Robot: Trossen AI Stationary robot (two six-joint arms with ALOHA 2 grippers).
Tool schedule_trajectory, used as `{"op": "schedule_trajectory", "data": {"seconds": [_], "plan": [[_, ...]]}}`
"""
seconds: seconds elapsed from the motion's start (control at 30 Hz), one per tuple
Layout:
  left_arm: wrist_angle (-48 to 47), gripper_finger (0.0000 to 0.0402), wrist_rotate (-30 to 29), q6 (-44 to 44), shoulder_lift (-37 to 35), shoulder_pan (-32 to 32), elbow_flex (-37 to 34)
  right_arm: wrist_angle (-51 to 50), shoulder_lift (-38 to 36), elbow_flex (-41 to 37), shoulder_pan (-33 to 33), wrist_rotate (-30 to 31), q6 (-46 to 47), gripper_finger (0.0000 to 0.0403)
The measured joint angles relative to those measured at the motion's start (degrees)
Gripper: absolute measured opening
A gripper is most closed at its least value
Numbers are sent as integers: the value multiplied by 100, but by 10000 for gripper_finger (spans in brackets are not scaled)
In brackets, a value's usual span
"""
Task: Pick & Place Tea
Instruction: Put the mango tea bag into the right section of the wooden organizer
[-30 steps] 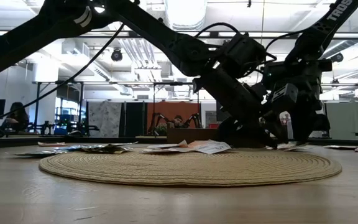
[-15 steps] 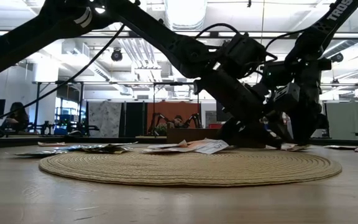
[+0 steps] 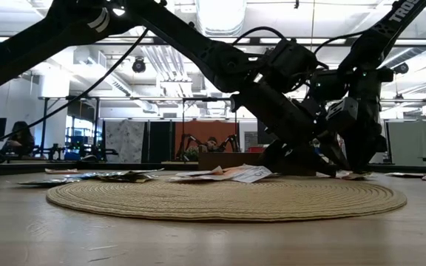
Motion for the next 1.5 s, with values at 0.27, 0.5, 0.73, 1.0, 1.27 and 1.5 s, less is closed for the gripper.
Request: {"op": "schedule_trajectory", "data": {"seconds": [0.27,0.5,0.73,1.0,1.27,1.5], "plan": [[3,126,-19,-6,0,-13,-2,20,10,-9,0,-195,114,139],[188,126,-80,-40,9,-15,-31,54,303,-28,22,-327,115,134],[194,126,-105,-47,9,-15,-31,84,254,67,26,-322,257,130],[234,126,-159,-6,9,-13,-31,-37,136,249,24,-317,87,86],[201,126,-92,20,9,-15,-31,-227,93,282,24,-418,-333,13],[204,126,-98,18,-44,-15,-31,-379,-272,432,24,-412,-618,8]]}}
